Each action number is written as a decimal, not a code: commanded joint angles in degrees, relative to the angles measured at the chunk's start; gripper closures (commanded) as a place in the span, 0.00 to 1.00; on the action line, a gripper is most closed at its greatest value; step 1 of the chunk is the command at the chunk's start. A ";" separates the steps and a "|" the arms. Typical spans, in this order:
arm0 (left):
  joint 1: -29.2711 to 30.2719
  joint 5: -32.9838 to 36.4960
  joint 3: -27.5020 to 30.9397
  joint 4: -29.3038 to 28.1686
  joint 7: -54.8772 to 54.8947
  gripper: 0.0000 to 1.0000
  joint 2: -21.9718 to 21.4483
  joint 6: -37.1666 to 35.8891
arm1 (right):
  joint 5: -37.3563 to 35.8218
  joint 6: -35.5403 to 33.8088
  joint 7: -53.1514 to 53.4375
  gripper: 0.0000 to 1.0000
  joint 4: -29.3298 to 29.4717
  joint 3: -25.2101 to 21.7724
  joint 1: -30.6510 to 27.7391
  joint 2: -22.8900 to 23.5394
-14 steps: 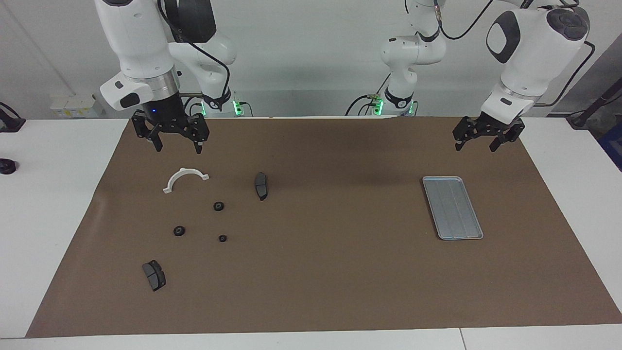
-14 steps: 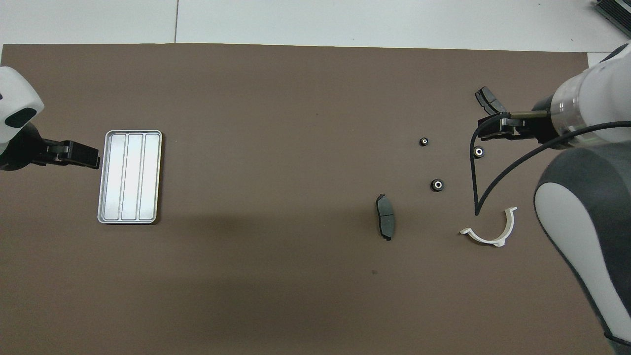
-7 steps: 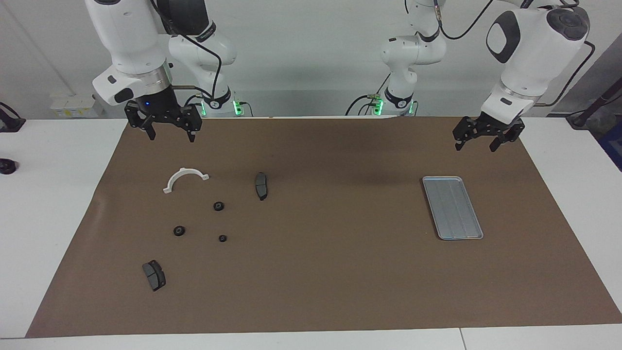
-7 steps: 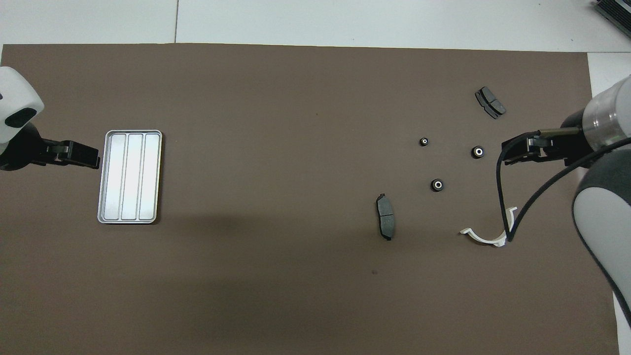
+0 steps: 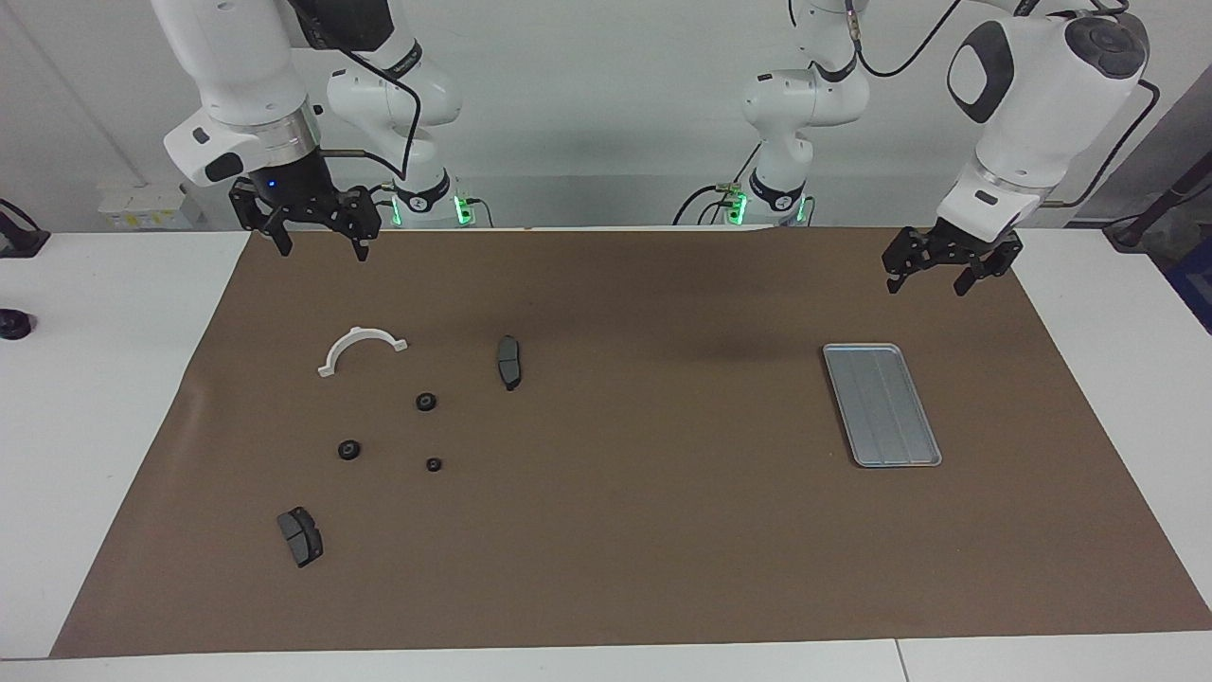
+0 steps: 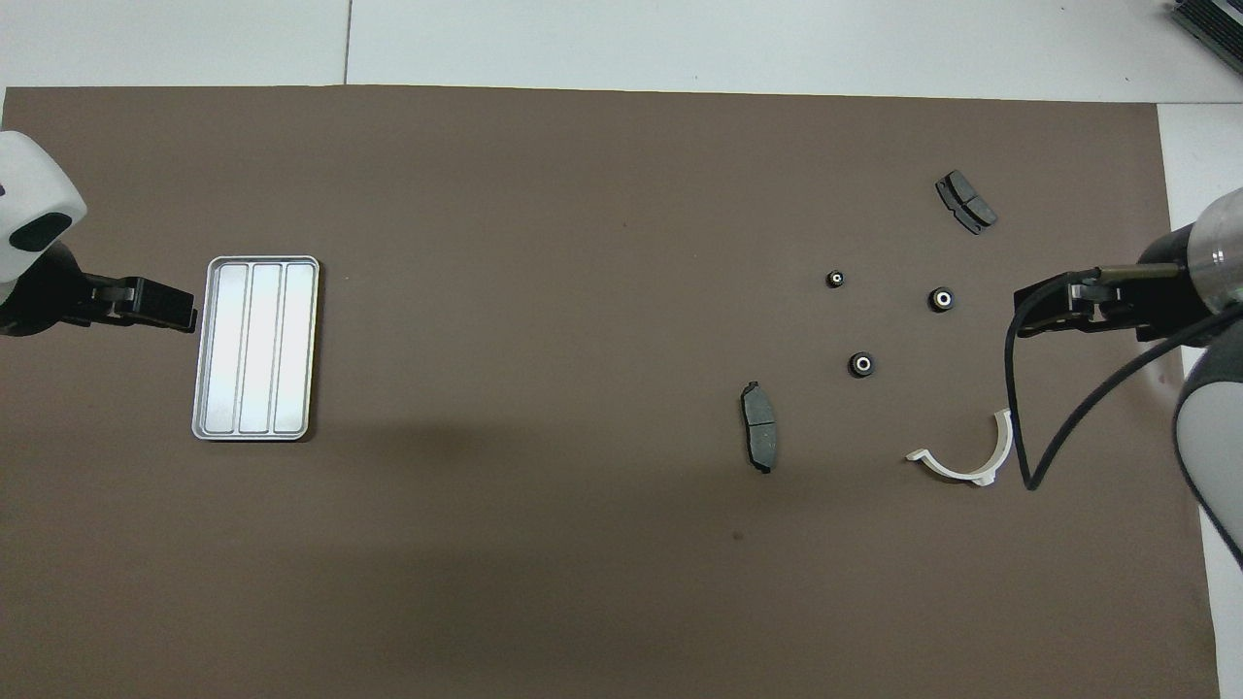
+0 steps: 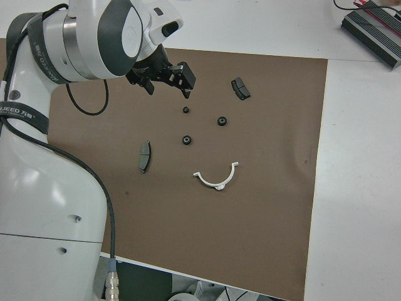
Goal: Place bearing gear from tray to pile
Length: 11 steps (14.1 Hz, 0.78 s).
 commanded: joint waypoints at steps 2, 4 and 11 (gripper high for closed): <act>0.42 0.82 -0.14 -1.42 0.51 0.00 -1.33 0.70 | 3.70 0.58 -2.06 0.00 -1.23 -1.84 0.55 -1.24; 0.41 0.82 -0.14 -1.42 0.51 0.00 -1.33 0.70 | 2.74 0.67 -2.06 0.00 -1.66 -1.58 0.90 -1.24; 0.42 0.82 -0.23 -1.42 0.51 0.00 -1.33 0.70 | 0.54 1.11 -2.06 0.00 -3.07 -1.32 1.87 -1.33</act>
